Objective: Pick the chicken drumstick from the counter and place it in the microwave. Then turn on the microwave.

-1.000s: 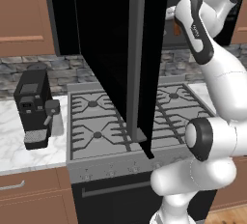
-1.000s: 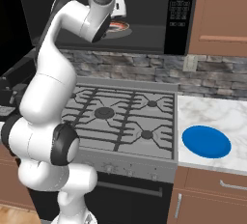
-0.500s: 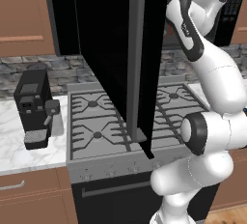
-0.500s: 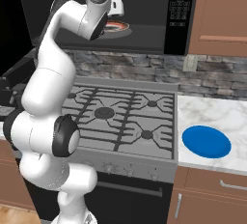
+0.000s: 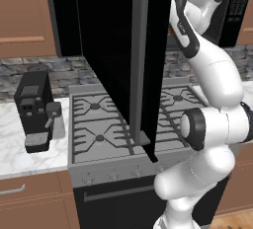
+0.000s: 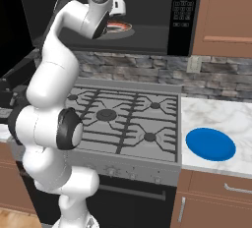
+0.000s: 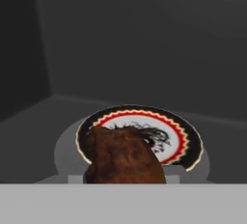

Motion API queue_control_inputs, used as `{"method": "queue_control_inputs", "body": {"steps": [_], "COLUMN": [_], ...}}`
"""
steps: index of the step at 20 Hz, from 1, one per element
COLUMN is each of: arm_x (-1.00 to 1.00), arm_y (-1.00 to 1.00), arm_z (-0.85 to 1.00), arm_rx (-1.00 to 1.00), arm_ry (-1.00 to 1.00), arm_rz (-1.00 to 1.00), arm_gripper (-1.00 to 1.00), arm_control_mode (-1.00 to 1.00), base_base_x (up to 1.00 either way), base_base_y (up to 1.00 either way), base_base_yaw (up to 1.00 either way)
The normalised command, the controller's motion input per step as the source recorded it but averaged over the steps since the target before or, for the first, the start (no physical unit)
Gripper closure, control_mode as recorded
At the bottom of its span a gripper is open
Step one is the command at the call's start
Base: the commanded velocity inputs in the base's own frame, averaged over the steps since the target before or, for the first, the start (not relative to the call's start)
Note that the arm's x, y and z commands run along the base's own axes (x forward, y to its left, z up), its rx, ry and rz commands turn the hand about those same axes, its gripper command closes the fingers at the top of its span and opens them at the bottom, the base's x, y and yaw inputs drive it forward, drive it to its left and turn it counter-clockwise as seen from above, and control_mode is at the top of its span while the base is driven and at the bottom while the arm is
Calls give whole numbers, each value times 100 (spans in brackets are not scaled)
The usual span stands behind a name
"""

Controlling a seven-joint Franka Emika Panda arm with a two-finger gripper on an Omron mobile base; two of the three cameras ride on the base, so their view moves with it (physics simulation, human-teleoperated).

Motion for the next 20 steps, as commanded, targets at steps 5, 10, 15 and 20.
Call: {"method": "queue_control_inputs", "body": {"steps": [5, 10, 15, 20], "arm_x": [30, 35, 29, 26], "arm_y": [3, 0, 0, 1], "arm_z": [0, 0, -1, -3], "arm_rx": [0, 0, 0, 0], "arm_ry": [0, 0, 1, 3], "arm_rz": [0, 0, 0, 0], "arm_gripper": [100, 100, 100, 100], "arm_control_mode": [-100, -100, -100, -100], "base_base_x": [0, 0, 0, 0], "base_base_y": [0, 0, 0, 0], "base_base_yaw": [0, 0, 0, 0]}}
